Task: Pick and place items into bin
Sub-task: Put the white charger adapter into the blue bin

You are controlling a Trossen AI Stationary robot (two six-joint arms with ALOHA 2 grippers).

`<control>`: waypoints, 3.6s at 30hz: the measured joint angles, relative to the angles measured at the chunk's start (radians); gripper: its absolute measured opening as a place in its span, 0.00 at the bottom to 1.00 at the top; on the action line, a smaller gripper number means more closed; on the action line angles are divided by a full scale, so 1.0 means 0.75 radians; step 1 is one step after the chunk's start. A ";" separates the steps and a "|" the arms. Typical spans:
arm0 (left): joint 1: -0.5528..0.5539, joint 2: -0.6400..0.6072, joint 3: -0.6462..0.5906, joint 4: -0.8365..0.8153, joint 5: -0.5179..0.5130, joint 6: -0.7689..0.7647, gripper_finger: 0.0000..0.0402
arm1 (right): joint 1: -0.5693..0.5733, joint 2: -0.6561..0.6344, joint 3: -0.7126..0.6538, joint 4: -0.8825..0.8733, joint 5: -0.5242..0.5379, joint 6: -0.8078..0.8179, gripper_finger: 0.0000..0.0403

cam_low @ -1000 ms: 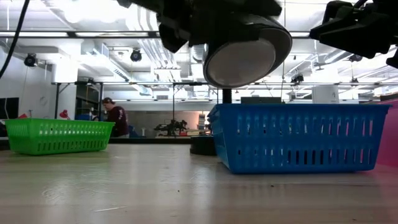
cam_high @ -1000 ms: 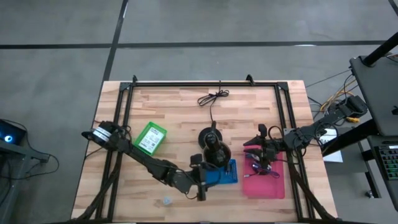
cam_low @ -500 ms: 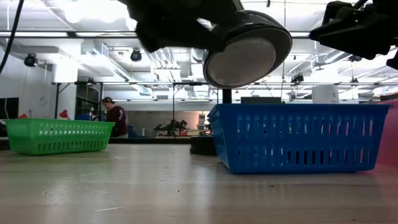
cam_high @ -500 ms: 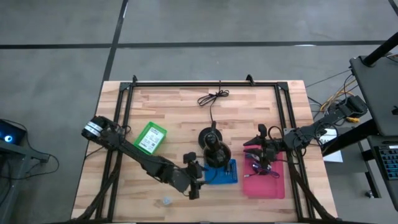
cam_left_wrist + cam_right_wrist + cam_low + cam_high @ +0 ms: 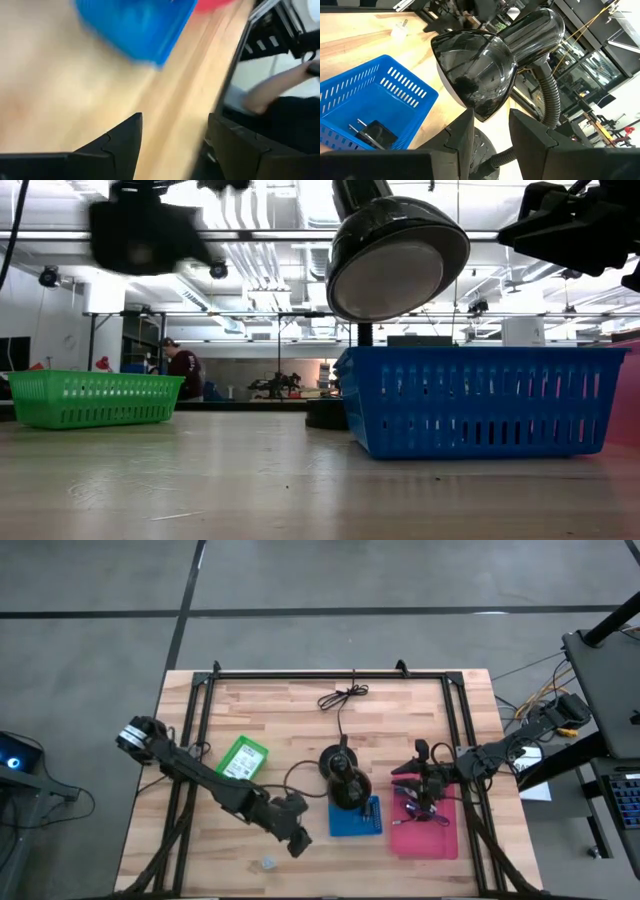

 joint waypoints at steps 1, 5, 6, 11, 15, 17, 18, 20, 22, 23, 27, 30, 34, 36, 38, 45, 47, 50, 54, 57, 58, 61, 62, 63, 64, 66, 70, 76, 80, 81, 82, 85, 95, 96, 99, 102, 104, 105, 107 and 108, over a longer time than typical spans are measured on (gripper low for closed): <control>0.000 -0.005 0.000 -0.031 0.059 -0.107 0.52 | 0.000 0.000 0.000 -0.001 0.000 -0.001 0.28; -0.008 -0.014 0.000 -0.087 0.293 -0.489 0.52 | 0.000 0.000 0.000 0.000 0.000 -0.002 0.28; -0.015 -0.015 0.001 -0.104 0.332 -0.547 0.52 | 0.000 0.000 0.000 0.000 0.000 -0.002 0.28; -0.039 -0.006 0.031 -0.216 0.380 -0.615 0.52 | 0.000 0.000 0.000 0.000 -0.001 -0.002 0.28; -0.068 0.000 0.048 -0.307 0.383 -0.689 0.52 | 0.000 0.000 0.000 0.000 0.000 -0.002 0.28; -0.086 0.002 0.048 -0.333 0.388 -0.760 0.52 | 0.000 0.000 0.000 0.000 0.000 -0.002 0.28; -0.096 0.002 0.048 -0.348 0.391 -0.791 0.52 | 0.000 0.000 0.000 0.000 0.000 -0.002 0.28; -0.115 0.002 0.039 -0.358 0.399 -0.847 0.52 | 0.000 0.000 0.000 0.000 0.000 -0.002 0.28; -0.132 0.003 0.028 -0.374 0.401 -0.913 0.52 | 0.000 0.000 0.000 0.000 0.000 -0.002 0.28; -0.141 0.003 0.024 -0.381 0.401 -0.952 0.52 | 0.000 0.000 0.000 0.000 0.000 -0.002 0.28; -0.173 0.010 0.008 -0.381 0.401 -1.157 0.52 | 0.000 0.000 0.000 0.000 0.000 -0.002 0.28; -0.192 0.037 0.007 -0.379 0.401 -1.266 0.52 | 0.000 0.001 0.000 0.000 0.000 -0.002 0.28; -0.199 0.087 0.009 -0.367 0.438 -1.313 0.52 | 0.000 0.001 0.000 0.001 0.000 -0.002 0.28; -0.199 0.110 0.010 -0.367 0.474 -1.314 0.52 | 0.000 0.001 0.000 0.000 0.000 -0.003 0.28; -0.198 0.123 0.010 -0.367 0.498 -1.315 0.52 | 0.000 0.001 0.000 0.000 -0.001 0.000 0.28; -0.196 0.150 0.010 -0.366 0.498 -1.299 0.52 | 0.000 0.001 0.000 0.000 -0.001 0.001 0.28; -0.196 0.150 0.010 -0.366 0.497 -1.273 0.52 | 0.000 0.001 0.000 0.000 0.000 0.001 0.28; -0.193 0.149 0.010 -0.366 0.497 -1.205 0.52 | 0.000 0.001 0.000 0.000 -0.001 0.002 0.28; -0.184 0.149 -0.003 -0.368 0.497 -1.182 0.52 | 0.000 0.001 0.000 0.000 -0.001 0.002 0.28; -0.178 0.149 -0.006 -0.367 0.496 -1.090 0.52 | 0.000 0.001 0.000 0.000 -0.001 0.002 0.28; -0.176 0.149 -0.006 -0.367 0.496 -1.050 0.52 | 0.000 0.001 0.000 0.000 -0.001 0.002 0.28; -0.167 0.149 -0.007 -0.367 0.492 -0.929 0.52 | 0.000 0.001 0.000 0.000 -0.001 0.003 0.28; -0.164 0.148 -0.007 -0.367 0.491 -0.892 0.52 | 0.000 0.001 0.000 0.000 -0.001 0.003 0.28; -0.163 0.148 -0.006 -0.366 0.489 -0.858 0.52 | 0.000 0.001 0.000 0.000 0.000 0.003 0.28; -0.163 0.148 -0.006 -0.366 0.485 -0.831 0.52 | 0.000 0.001 0.000 0.000 0.000 0.003 0.28; -0.163 0.148 -0.006 -0.366 0.483 -0.782 0.52 | 0.000 0.001 0.000 0.000 0.000 0.003 0.28; -0.163 0.147 -0.007 -0.366 0.476 -0.650 0.52 | 0.000 0.001 0.000 0.000 0.000 0.003 0.28; -0.163 0.154 -0.008 -0.368 0.468 -0.531 0.52 | 0.000 0.001 0.000 0.000 0.000 0.003 0.28; -0.164 0.154 -0.008 -0.371 0.423 -0.461 0.52 | 0.000 0.001 0.000 -0.001 0.000 0.003 0.28; -0.164 0.154 -0.008 -0.373 0.414 -0.459 0.52 | 0.000 0.001 0.000 -0.001 0.000 0.003 0.28; -0.164 0.154 -0.008 -0.380 0.409 -0.458 0.52 | 0.000 0.001 0.000 -0.001 0.000 0.003 0.28; -0.164 0.155 -0.008 -0.382 0.409 -0.453 0.52 | 0.000 0.001 0.000 -0.002 0.000 0.003 0.28; -0.173 0.155 0.021 -0.378 0.409 -0.427 0.52 | 0.000 0.001 0.000 -0.002 0.000 0.003 0.28; -0.175 0.155 0.023 -0.378 0.410 -0.428 0.52 | 0.000 0.001 0.000 -0.002 0.000 0.003 0.28; -0.184 0.155 0.022 -0.379 0.410 -0.428 0.52 | 0.000 0.001 0.000 -0.002 0.000 0.003 0.28; -0.194 0.162 0.014 -0.395 0.410 -0.429 0.52 | 0.000 0.001 0.000 -0.002 0.000 0.003 0.28; -0.198 0.178 0.021 -0.402 0.411 -0.426 0.52 | 0.000 0.001 0.000 -0.002 -0.001 0.003 0.28; -0.200 0.183 0.024 -0.403 0.410 -0.423 0.52 | 0.000 0.001 0.000 -0.003 0.000 0.003 0.28; -0.201 0.196 0.040 -0.400 0.411 -0.410 0.52 | 0.000 0.000 0.000 -0.004 0.000 0.003 0.28; -0.201 0.205 0.048 -0.395 0.411 -0.395 0.52 | 0.000 0.000 0.000 -0.005 0.000 0.003 0.28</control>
